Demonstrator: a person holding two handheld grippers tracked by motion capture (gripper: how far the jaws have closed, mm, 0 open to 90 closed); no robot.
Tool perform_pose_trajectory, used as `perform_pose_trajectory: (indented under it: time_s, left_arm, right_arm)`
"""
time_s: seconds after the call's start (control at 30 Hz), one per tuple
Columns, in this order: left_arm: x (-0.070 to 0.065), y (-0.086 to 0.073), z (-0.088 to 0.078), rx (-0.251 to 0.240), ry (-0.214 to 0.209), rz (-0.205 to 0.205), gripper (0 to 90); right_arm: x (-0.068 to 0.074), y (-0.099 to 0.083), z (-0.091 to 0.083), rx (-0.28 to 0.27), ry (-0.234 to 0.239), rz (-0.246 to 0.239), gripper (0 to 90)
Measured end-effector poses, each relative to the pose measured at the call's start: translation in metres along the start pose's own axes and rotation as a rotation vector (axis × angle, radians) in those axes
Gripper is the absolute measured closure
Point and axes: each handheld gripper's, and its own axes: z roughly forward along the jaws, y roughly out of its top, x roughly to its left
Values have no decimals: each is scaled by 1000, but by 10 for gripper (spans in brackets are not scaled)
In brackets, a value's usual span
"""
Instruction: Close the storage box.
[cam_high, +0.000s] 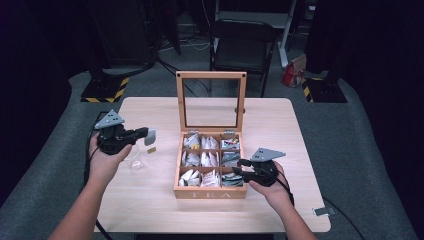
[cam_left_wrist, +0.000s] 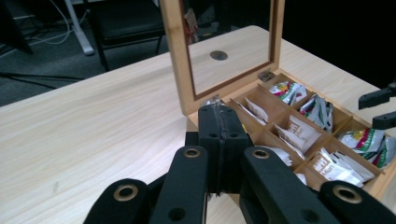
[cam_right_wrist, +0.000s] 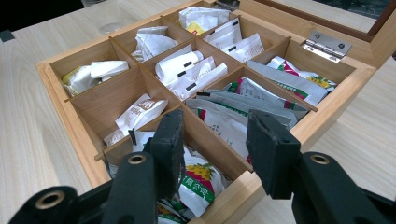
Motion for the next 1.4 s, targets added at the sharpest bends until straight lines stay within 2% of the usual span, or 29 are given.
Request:
perform_pose_trajectory:
  time_s: [0.93,1.2,1.4]
  left_arm:
    - [43,-27,-20,-16,119,-107,900]
    - [53,-40,-16,-5,147,-134,900]
    - [57,-49,-9,0,161,-147,900]
  right_arm:
    - [0,0,0,2,-5,-4,562]
    - [1,0,1,2,-2,-5,561]
    - [1,0,1,1,-3,-4,561]
